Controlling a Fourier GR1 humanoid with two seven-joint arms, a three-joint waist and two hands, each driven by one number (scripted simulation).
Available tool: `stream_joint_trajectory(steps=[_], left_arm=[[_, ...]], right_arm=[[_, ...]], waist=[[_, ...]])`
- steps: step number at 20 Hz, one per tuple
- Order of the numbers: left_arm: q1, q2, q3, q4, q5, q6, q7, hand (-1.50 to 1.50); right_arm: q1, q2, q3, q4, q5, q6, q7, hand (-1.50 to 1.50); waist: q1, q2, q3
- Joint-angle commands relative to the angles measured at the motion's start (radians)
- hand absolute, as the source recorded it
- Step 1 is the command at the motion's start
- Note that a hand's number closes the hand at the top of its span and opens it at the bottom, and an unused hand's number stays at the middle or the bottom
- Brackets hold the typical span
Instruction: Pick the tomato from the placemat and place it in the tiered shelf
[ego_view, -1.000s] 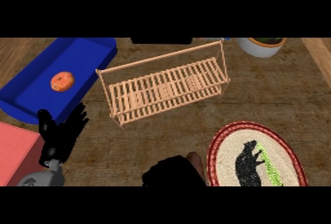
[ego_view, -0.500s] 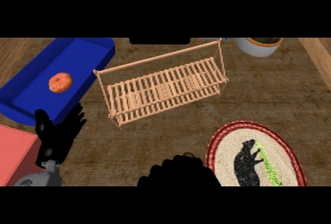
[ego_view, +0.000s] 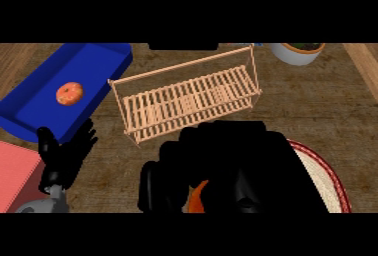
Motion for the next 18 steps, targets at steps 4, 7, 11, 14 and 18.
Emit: stream_joint_trajectory(steps=[4, 7, 11, 14, 18], left_arm=[[-0.001, -0.024, -0.014, 0.004, -0.013, 0.014, -0.002, 0.0], [-0.004, -0.016, -0.012, -0.002, -0.023, 0.023, 0.019, 0.0], [-0.014, -0.012, 0.01, 0.056, -0.01, 0.002, -0.031, 0.0], [-0.025, -0.014, 0.029, 0.071, 0.002, 0.002, -0.045, 0.0], [-0.012, -0.022, -0.01, -0.035, -0.008, 0.017, 0.063, 0.0]], right_arm=[[-0.317, 0.014, -0.265, 0.208, -0.109, 0.061, 0.154, 1.5], [-0.379, -0.035, -0.384, 0.35, -0.152, 0.108, 0.027, 1.5], [-0.465, -0.071, -0.454, 0.532, -0.204, 0.117, -0.073, 1.5], [-0.506, -0.056, -0.429, 0.608, -0.2, 0.128, -0.091, 1.5], [-0.496, -0.085, -0.427, 0.7, -0.185, 0.134, -0.202, 1.5]], waist=[[-0.001, 0.003, 0.0], [-0.001, 0.006, 0.001], [0.0, 0.01, 0.0], [0.0, 0.009, 0.0], [0.004, 0.008, 0.001]])
